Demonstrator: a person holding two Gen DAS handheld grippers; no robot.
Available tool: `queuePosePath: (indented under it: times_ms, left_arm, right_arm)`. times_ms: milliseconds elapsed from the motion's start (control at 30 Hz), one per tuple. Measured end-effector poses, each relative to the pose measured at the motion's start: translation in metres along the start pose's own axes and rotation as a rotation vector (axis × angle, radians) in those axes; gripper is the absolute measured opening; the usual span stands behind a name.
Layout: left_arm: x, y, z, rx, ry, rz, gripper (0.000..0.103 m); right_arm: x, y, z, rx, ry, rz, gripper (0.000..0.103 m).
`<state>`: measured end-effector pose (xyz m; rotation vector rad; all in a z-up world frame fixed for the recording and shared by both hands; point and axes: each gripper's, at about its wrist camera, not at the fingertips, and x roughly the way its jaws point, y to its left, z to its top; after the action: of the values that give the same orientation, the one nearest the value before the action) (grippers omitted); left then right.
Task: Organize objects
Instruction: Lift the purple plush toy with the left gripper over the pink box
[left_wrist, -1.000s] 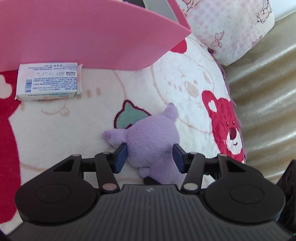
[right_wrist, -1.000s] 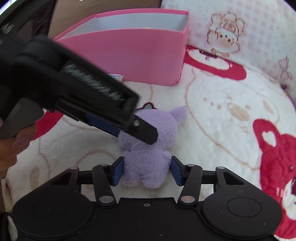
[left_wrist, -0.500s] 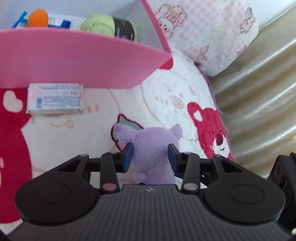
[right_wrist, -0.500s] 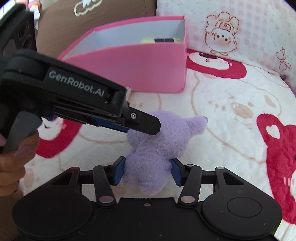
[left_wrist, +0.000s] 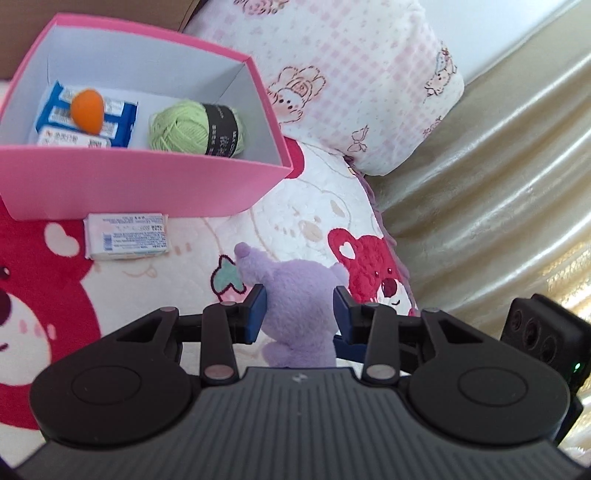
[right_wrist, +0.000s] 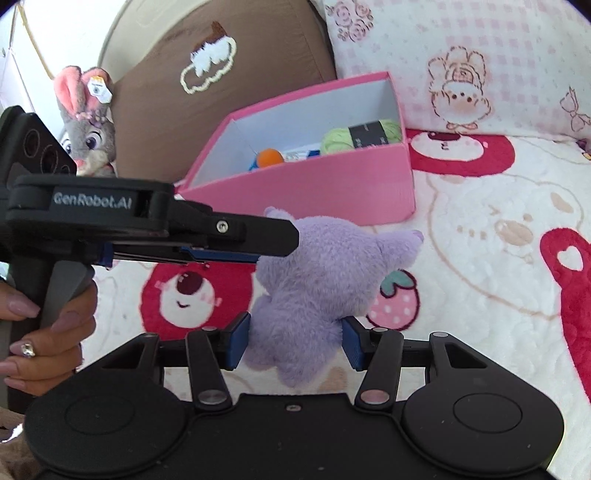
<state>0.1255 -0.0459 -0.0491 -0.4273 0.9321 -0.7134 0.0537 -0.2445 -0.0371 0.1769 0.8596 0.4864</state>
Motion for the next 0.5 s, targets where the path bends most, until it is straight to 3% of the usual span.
queuePosePath:
  times_ms: [267, 500]
  left_arm:
    - [-0.034, -0.019, -0.004, 0.071, 0.01, 0.042, 0.038]
    - [-0.069, -0.035, -0.013, 0.118, 0.007, 0.077, 0.038]
  right_arm:
    - [-0.019, 0.029, -0.001, -0.071, -0.017, -0.011, 0.057]
    - [-0.039, 0.048, 0.0, -0.063, -0.001, 0.039, 0.057]
